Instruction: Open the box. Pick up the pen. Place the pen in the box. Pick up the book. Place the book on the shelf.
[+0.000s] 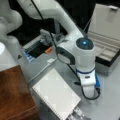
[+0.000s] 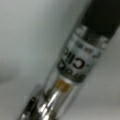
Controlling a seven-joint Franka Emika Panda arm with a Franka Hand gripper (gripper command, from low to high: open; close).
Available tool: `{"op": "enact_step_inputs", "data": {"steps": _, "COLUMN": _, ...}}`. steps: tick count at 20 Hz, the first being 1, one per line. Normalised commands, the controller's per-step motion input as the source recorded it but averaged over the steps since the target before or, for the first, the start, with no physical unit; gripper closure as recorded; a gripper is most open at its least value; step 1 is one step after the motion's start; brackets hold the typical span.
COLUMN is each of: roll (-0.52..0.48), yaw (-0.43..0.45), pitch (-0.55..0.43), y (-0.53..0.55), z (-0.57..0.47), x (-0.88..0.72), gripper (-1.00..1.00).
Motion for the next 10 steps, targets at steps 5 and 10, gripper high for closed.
{"op": "enact_step_inputs", "data": {"steps": 5, "roll": -0.247, "yaw": 0.060, "pitch": -0.062, "y": 0.09, "z": -0.04, "x": 0.09, "gripper": 1.00}}
{"op": "enact_step_inputs", "data": {"steps": 10, "roll": -0.252, "yaw": 0.060, "pitch": -0.067, "y": 0.07, "z": -0.05, "x": 0.09, "gripper": 1.00}}
